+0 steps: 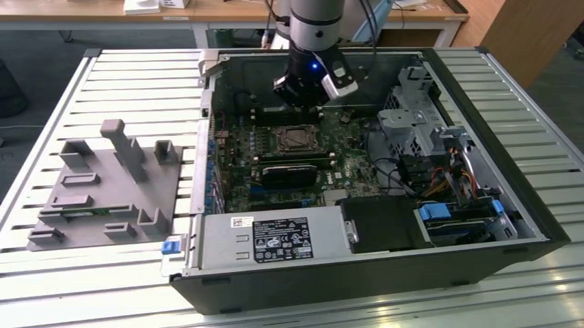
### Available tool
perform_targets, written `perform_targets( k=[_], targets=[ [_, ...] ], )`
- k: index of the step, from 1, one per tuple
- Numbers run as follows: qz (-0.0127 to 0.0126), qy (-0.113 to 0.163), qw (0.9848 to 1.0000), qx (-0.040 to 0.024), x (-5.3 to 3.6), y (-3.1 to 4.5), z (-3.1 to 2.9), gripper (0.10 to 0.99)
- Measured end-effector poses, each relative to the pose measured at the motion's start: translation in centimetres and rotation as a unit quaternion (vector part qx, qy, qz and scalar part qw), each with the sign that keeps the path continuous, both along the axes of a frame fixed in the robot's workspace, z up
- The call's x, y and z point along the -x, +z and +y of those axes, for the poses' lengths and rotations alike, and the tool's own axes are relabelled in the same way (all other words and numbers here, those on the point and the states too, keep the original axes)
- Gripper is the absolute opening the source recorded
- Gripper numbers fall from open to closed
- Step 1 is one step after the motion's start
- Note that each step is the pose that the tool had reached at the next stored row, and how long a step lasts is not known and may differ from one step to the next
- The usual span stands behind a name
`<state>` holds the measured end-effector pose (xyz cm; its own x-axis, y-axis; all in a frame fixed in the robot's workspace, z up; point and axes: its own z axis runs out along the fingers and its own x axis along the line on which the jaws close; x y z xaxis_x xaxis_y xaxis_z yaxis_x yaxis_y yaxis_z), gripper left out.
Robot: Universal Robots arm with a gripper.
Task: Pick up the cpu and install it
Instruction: 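Install the second cpu locking lever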
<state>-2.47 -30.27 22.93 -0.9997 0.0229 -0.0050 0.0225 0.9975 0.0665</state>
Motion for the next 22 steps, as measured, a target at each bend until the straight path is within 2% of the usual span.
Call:
perform_targets(
  k=[4, 18, 22],
  targets=[
    [0.0, 0.0, 1.0, -0.0001, 0.01, -0.01, -1.47, 0.106],
    [0.0001, 0.0, 1.0, 0.0, 0.02, -0.02, -5.09, 0.106],
    [0.0001, 0.0, 1.0, 0.0, 0.03, -0.02, -5.75, 0.106]
  ],
)
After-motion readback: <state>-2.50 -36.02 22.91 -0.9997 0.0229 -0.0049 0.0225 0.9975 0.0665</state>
